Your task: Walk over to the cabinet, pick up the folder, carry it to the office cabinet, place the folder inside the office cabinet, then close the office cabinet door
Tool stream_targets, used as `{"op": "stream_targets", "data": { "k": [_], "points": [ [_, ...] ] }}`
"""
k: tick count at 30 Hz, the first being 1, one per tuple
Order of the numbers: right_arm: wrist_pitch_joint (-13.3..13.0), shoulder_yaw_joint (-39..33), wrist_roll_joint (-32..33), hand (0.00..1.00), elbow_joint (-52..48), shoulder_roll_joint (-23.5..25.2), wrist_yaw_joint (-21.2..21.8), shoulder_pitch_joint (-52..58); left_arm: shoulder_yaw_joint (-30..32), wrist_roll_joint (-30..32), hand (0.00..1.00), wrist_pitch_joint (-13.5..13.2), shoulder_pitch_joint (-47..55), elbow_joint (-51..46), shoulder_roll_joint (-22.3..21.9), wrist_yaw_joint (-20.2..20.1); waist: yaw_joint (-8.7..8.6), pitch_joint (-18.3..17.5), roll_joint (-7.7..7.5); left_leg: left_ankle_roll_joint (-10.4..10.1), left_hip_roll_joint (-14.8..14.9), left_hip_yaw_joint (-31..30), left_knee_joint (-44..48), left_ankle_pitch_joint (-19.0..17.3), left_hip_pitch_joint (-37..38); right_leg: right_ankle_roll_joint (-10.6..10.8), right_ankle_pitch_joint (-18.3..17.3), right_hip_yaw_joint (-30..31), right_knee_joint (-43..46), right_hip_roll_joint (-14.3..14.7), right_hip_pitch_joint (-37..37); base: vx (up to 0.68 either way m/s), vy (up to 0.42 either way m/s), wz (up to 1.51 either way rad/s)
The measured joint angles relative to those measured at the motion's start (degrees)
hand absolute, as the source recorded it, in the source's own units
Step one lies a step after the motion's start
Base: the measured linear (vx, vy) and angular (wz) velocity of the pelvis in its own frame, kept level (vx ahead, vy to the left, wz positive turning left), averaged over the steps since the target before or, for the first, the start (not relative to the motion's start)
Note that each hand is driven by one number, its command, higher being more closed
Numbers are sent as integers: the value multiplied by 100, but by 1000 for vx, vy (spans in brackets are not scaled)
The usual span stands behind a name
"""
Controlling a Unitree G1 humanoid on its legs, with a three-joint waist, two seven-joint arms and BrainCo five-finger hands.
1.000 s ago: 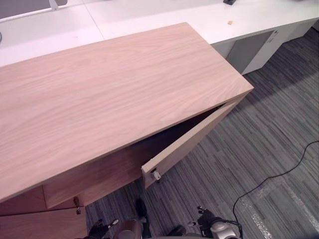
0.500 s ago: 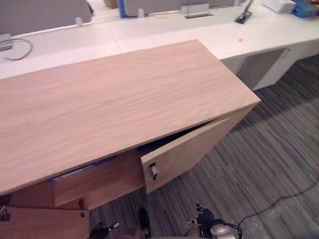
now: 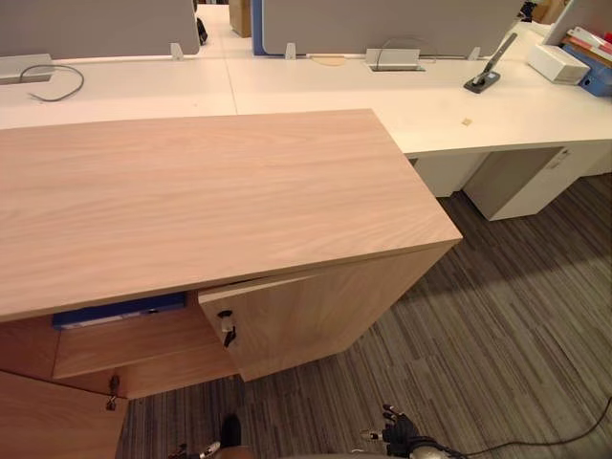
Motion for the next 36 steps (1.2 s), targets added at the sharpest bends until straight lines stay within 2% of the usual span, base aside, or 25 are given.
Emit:
{"op": "stream_targets", "data": {
  "k": [2, 4, 6, 7, 8, 9, 10, 11, 12, 13, 14, 15, 17, 23, 26, 27, 28, 29, 30, 31, 32, 33, 35, 36],
  "points": [
    [0, 64, 4, 0, -154, 4, 53, 91, -23, -82, 0, 0, -8, -15, -2, 1, 9, 10, -12, 10, -62, 24, 215, -45, -124, -43, -25, -132, -3, -57, 62, -27, -4, 36],
    [1, 87, 13, 0, -255, 19, 89, 128, -81, -92, 0, 4, -42, -75, 20, 2, 10, 71, -46, 164, -163, 424, 797, -190, -471, -96, -59, -323, 14, -191, 81, -71, 57, 45],
    [28, 29, 51, 0, -436, 41, 103, 179, -104, -194, 0, 5, -118, -111, 6, 0, 40, 208, 1, 534, -100, 1489, 1786, -537, -917, -81, -110, -528, 45, -260, 151, -124, 93, 51],
    [75, 34, 53, 0, -465, 99, 101, 119, -137, -214, 0, 6, -149, -119, 2, 8, 81, 204, 12, 595, -89, 1610, 1875, -580, -979, -73, -156, -579, 90, -274, 150, -105, 101, 46],
    [281, 146, 47, 0, -502, 156, 71, -121, -361, -207, 0, 51, -273, -122, 66, 49, 129, 212, 24, 676, -78, 1702, 1940, -670, -1079, -63, -263, -645, 112, -287, 112, -72, 119, 30],
    [272, 416, 67, 0, -464, 72, 27, -458, -739, -147, 0, 76, -431, -81, 272, 10, 180, 247, 2, 690, -42, 1693, 2028, -676, -1204, -99, -198, -631, 116, -266, 21, -62, 117, 27],
    [101, 324, 88, 0, -522, 48, 28, -502, -775, -70, 0, 78, -506, -46, 323, -104, 225, 269, -7, 725, -45, 1689, 2068, -711, -1227, -109, -191, -641, 111, -255, 29, -48, 115, 22],
    [-127, -209, 134, 0, -536, 15, 11, -385, -535, 1, 0, 42, -508, -43, 333, -207, 264, 269, 39, 783, -155, 1683, 2080, -757, -1225, -73, -154, -667, 80, -321, 92, 16, 133, 25],
    [-211, -893, 525, 0, -487, -237, 334, -131, -291, -130, 0, -35, -430, -37, 284, -237, 309, 226, 3, 838, -378, 1670, 1817, -703, -1122, -60, -170, -693, 63, -444, 115, 80, 178, 27],
    [-94, -1125, 552, 0, -398, -371, 179, -1, 7, -192, 0, -60, -362, -24, 216, -214, 223, 201, -49, 884, -619, 1651, 1274, -440, -927, -61, -170, -640, 14, -535, 95, 110, 161, 35],
    [-32, -1126, 538, 0, -412, -412, 51, 150, 148, -196, 0, -5, -313, 27, 128, -192, 65, 196, -47, 937, -843, 1556, 519, -61, -661, -78, -156, -624, -36, -571, 86, 122, 126, 59],
    [70, -703, 530, 0, -456, -344, 0, 373, 39, -122, 0, 70, -301, 33, 46, -198, -68, 230, -5, 949, -969, 1401, -122, 294, -515, -42, -121, -714, -40, -573, 34, 76, 79, 55],
    [152, -445, 536, 0, -479, 6, 42, 529, 8, -20, 0, 94, -355, 14, 63, -207, -14, 226, -59, 945, -992, 1308, -122, 293, -554, -32, -85, -816, -75, -569, 49, 74, 33, 35],
    [164, -384, 398, 0, -935, 210, 90, 409, -296, 58, 0, 90, -402, -95, 115, -199, -5, 222, -73, 948, -1160, 1027, -128, 211, -438, -77, -150, -985, -57, -637, 318, 34, -6, 26],
    [255, -289, 225, 0, -1250, 258, 167, 457, -400, 70, 0, 94, -373, -106, 128, -193, 13, 232, -66, 1033, -1312, 917, -129, 106, -321, -111, -362, -1089, 358, -859, 361, 28, 5, 22],
    [275, -290, 159, 0, -1429, 257, 205, 522, -420, 74, 0, 98, -363, -103, 118, -192, -48, 232, -35, 1053, -1340, 751, -128, 87, -289, -148, -417, -1048, 799, -981, 291, 51, 19, 47],
    [284, -290, 114, 0, -1516, 260, 211, 586, -464, 75, 0, 99, -359, -105, 122, -192, -67, 218, -15, 1060, -1344, 650, -127, 81, -279, -187, -432, -927, 1102, -1029, 189, 53, 42, 68],
    [292, -289, 99, 0, -1689, 292, 238, 721, -549, 83, 0, 95, -365, -110, 140, -192, -75, 218, 10, 1062, -1326, 397, -123, 81, -271, -293, -512, -375, 1880, -1089, -201, 22, 58, 88],
    [301, -288, 100, 0, -1886, 355, 261, 885, -630, 93, 0, 93, -390, -110, 190, -191, -85, 213, 8, 1055, -1321, 168, -121, 79, -309, -297, -682, 362, 2236, -1009, -473, 23, 55, 94],
    [303, -287, 103, 0, -1964, 370, 265, 942, -633, 96, 0, 93, -388, -106, 200, -191, -83, 204, -15, 1045, -1328, 61, -121, 86, -315, -231, -754, 686, 2283, -948, -532, 14, 23, 100],
    [304, -288, 105, 0, -2014, 377, 272, 1010, -621, 96, 0, 95, -376, -89, 213, -190, -82, 189, -40, 1027, -1332, -68, -122, 91, -320, -42, -843, 1267, 2209, -823, -653, 17, -21, 94],
    [310, -285, 108, 0, -2010, 377, 300, 1036, -591, 96, 0, 96, -359, -89, 218, -191, -81, 153, -93, 991, -1346, -213, -122, 110, -332, 40, -887, 1560, 1939, -789, -658, 5, -47, 93],
    [313, -230, 109, 0, -1989, 389, 325, 1037, -509, 97, 0, 95, -315, -100, 234, -191, -55, 87, -173, 917, -1344, -314, -120, 131, -398, 42, -885, 1540, 1473, -791, -688, -4, -179, 69],
    [313, -142, 110, 0, -1947, 394, 370, 1012, -392, 93, 0, 100, -248, -100, 268, -189, -9, 16, -329, 852, -1350, -338, -94, 165, -436, 10, -785, 1532, 973, -755, -697, 7, -289, 51]
  ]
}}
